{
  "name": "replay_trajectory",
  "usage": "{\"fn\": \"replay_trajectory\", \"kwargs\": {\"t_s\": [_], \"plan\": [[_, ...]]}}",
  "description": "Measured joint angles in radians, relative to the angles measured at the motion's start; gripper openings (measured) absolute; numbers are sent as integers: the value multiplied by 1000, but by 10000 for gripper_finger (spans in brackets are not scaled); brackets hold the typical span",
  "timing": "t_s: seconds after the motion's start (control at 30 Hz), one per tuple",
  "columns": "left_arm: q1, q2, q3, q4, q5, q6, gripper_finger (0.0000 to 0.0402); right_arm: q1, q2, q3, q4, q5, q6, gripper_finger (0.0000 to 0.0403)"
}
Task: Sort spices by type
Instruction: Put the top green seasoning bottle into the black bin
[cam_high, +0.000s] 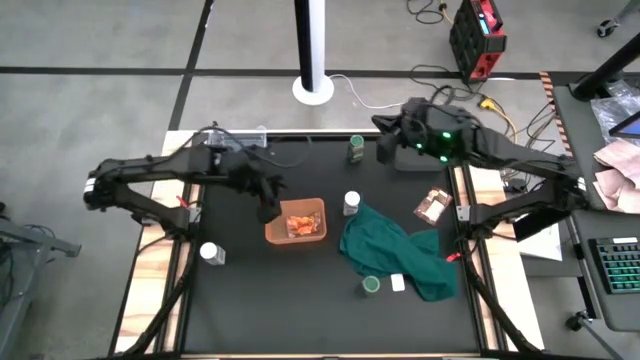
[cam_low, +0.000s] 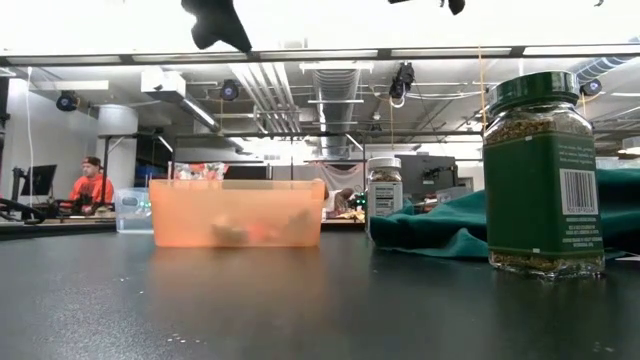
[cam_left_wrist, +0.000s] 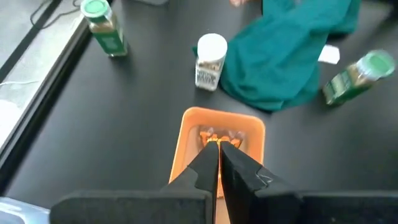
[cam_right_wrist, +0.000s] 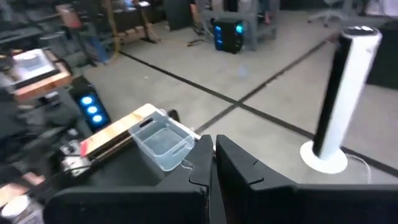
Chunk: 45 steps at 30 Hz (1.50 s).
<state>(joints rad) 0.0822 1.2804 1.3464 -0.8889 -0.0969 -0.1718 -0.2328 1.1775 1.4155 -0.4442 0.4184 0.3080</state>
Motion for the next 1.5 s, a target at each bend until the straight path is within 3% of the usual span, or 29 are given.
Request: {"fn": "replay_trajectory", "kwargs": {"t_s": [0.27,0.43,0.77,1.0,1.23,1.5], "plan": [[0,-111,0,-5,-61,-101,0,-120,212,171,-226,-17,89,13],[0,-166,0,-5,-154,-118,0,-185,326,195,-281,-79,93,33],[0,-217,0,-25,-251,-56,0,-319,531,195,-344,-120,250,223],[0,-219,0,-36,-298,-47,0,-351,622,195,-332,-278,219,312],[0,-219,0,-45,-317,-47,0,-352,683,195,-342,-288,214,335],[0,-214,0,-47,-342,-50,0,-353,722,195,-351,-285,205,316]]}}
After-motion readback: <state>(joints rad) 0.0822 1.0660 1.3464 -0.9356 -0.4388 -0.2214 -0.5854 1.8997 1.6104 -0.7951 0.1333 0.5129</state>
